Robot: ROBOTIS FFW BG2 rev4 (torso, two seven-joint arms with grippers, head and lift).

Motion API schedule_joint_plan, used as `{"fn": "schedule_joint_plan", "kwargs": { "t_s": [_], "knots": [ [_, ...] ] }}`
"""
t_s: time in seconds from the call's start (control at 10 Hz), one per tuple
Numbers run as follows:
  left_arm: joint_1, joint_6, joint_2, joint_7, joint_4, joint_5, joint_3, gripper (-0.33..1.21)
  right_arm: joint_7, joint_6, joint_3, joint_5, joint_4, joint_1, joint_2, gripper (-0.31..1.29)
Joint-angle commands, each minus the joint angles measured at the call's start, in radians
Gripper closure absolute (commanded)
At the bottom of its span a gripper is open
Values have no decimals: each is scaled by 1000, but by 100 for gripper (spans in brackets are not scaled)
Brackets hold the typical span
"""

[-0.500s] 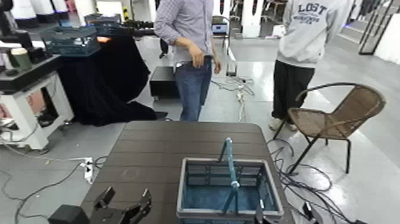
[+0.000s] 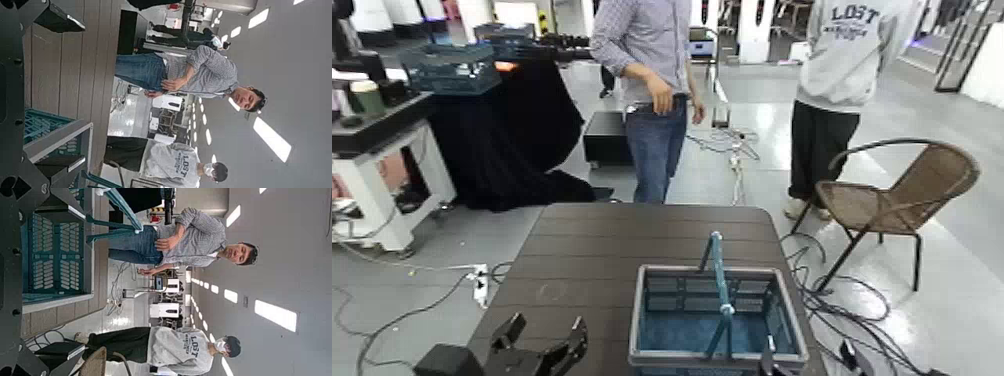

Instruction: Grasp the handle of the crate.

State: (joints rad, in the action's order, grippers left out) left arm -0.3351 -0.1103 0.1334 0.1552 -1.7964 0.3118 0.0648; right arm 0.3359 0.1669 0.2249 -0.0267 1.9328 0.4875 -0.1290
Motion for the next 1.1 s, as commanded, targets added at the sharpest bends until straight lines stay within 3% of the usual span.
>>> {"fn": "schedule_joint_plan", "kwargs": {
  "t_s": [0.1, 0.5, 0.8, 1.1],
  "knots": [
    [36, 167, 23, 0, -51, 110, 0, 12, 0, -3, 1, 8, -3, -3, -1, 15],
    [234, 488, 147, 73, -35, 446, 15, 12, -2, -4, 8, 21, -14, -15, -8, 15],
    [363, 704, 201, 67, 66, 650, 18, 12, -2, 0, 8, 21, -15, -17, -9, 15],
    [548, 874, 252, 101, 244, 852, 118, 12, -2, 3, 14, 25, -23, -24, -14, 15]
  ]
}}
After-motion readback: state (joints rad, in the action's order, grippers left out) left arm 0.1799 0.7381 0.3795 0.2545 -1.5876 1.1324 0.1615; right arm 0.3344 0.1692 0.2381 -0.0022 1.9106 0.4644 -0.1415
